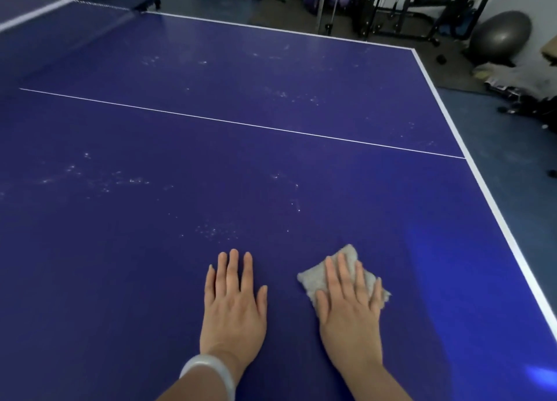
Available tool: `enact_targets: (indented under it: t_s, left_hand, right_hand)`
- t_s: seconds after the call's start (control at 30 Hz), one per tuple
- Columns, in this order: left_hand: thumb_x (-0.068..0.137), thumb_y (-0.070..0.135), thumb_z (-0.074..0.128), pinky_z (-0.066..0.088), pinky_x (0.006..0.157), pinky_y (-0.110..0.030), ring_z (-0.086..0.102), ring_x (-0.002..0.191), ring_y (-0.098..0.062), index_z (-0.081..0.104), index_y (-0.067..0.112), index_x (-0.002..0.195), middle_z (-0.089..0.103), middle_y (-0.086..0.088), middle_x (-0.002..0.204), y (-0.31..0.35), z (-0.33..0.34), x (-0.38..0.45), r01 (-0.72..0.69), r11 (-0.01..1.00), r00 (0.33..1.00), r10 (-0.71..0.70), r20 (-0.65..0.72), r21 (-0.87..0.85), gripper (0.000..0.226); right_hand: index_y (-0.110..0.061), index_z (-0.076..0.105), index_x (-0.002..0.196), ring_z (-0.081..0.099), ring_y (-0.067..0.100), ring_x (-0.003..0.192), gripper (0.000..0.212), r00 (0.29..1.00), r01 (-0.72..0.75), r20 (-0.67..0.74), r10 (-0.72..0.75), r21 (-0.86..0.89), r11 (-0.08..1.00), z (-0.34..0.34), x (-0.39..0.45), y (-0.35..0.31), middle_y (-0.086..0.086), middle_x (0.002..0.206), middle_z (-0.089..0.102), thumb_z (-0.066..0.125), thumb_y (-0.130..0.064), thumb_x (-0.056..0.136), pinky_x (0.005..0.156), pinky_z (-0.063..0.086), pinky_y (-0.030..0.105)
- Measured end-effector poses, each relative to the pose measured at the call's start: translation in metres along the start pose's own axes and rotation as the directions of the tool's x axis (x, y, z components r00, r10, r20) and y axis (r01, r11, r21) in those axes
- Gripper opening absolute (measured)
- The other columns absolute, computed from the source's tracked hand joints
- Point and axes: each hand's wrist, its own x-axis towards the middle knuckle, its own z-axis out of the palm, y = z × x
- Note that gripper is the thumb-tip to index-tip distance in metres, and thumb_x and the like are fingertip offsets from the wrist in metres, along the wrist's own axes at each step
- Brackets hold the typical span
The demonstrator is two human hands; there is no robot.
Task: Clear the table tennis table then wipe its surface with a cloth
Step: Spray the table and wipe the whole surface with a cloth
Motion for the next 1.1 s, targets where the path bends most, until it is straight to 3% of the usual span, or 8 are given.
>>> enact_targets:
  t_s: [0.2, 0.33, 0.43, 0.57, 0.77, 0.87, 1.0, 1.1]
  left_hand:
    - [0.098, 0.046, 0.023, 0.016, 0.116, -0.045, 0.026, 0.145, -0.027, 0.041, 0.01, 0.146, 0.036, -0.012, 0.153, -0.005, 0.0, 0.0, -0.057, 0.996, 0.998, 0.056, -0.014, -0.063, 0.062]
    - [0.099, 0.048, 0.018, 0.003, 0.122, -0.032, 0.001, 0.149, -0.014, 0.027, 0.02, 0.151, 0.016, -0.002, 0.16, -0.025, -0.011, 0.004, -0.092, 0.953, 0.992, 0.062, -0.113, -0.288, 0.061]
    - [0.101, 0.049, 0.02, 0.01, 0.121, -0.041, 0.01, 0.149, -0.027, 0.029, 0.009, 0.15, 0.021, -0.015, 0.157, -0.058, -0.017, 0.02, 0.045, 0.976, 0.974, -0.091, -0.209, -0.213, 0.064]
    - [0.09, 0.057, 0.02, 0.011, 0.121, -0.05, 0.012, 0.146, -0.04, 0.024, -0.004, 0.149, 0.02, -0.03, 0.154, -0.091, -0.018, 0.053, 0.327, 0.937, 0.933, -0.341, -0.114, -0.121, 0.085]
    - [0.096, 0.051, 0.023, 0.007, 0.121, -0.05, 0.008, 0.147, -0.039, 0.02, -0.004, 0.15, 0.017, -0.029, 0.155, -0.088, -0.009, 0.065, 0.378, 0.924, 0.915, -0.382, -0.13, -0.056, 0.077]
    - [0.096, 0.05, 0.025, 0.008, 0.121, -0.05, 0.009, 0.147, -0.039, 0.021, -0.004, 0.15, 0.018, -0.029, 0.155, -0.089, -0.008, 0.066, 0.384, 0.922, 0.912, -0.388, -0.132, -0.05, 0.076]
    - [0.098, 0.05, 0.021, 0.01, 0.12, -0.051, 0.012, 0.146, -0.039, 0.023, -0.003, 0.149, 0.021, -0.028, 0.154, -0.088, -0.009, 0.067, 0.398, 0.916, 0.905, -0.402, -0.14, -0.056, 0.073]
    - [0.097, 0.049, 0.024, 0.011, 0.12, -0.051, 0.013, 0.146, -0.039, 0.025, -0.004, 0.149, 0.022, -0.028, 0.154, -0.088, -0.01, 0.068, 0.402, 0.915, 0.905, -0.403, -0.133, -0.04, 0.074]
  right_hand:
    - [-0.024, 0.027, 0.153, 0.016, 0.021, 0.149, 0.059, 0.998, 0.064, 0.012, -0.064, -0.01, 0.998, 0.002, 0.011, -0.01, -0.005, 0.16, 0.021, 0.022, -0.046, 0.098, 0.116, 0.016, 0.053]
    - [-0.025, 0.025, 0.153, 0.014, 0.021, 0.149, 0.058, 0.998, 0.069, 0.002, -0.069, 0.003, 0.998, 0.005, 0.018, -0.01, -0.005, 0.161, 0.02, 0.018, -0.046, 0.1, 0.118, 0.012, 0.052]
    - [-0.024, 0.025, 0.153, 0.015, 0.022, 0.149, 0.058, 0.998, 0.067, -0.004, -0.067, 0.004, 0.998, 0.004, 0.029, -0.006, -0.004, 0.161, 0.02, 0.011, -0.046, 0.102, 0.118, 0.012, 0.051]
    - [-0.023, 0.022, 0.154, 0.018, 0.024, 0.148, 0.057, 0.996, 0.084, 0.022, -0.084, -0.021, 0.996, 0.006, 0.057, 0.005, -0.003, 0.161, 0.019, 0.01, -0.044, 0.102, 0.117, 0.014, 0.053]
    - [-0.02, 0.018, 0.154, 0.01, 0.027, 0.149, 0.065, 0.991, 0.124, 0.069, -0.111, -0.222, 0.967, -0.003, 0.118, 0.07, 0.0, 0.161, 0.018, 0.004, -0.05, 0.099, 0.116, -0.005, 0.057]
    - [-0.013, 0.015, 0.155, 0.0, 0.025, 0.15, 0.064, 0.994, -0.05, 0.085, 0.074, -0.25, 0.967, -0.011, 0.146, 0.095, 0.006, 0.162, 0.013, 0.006, -0.047, 0.101, 0.117, -0.007, 0.054]
    - [-0.012, 0.002, 0.155, -0.007, 0.028, 0.149, 0.063, 0.899, -0.413, 0.124, 0.42, -0.078, 0.907, -0.008, 0.18, 0.066, 0.007, 0.163, -0.001, 0.015, -0.044, 0.103, 0.119, 0.003, 0.053]
    - [-0.012, 0.006, 0.155, -0.005, 0.027, 0.15, 0.062, 0.982, -0.169, 0.081, 0.172, -0.036, 0.985, -0.002, 0.186, 0.007, 0.007, 0.163, 0.003, 0.016, -0.04, 0.102, 0.12, -0.001, 0.051]
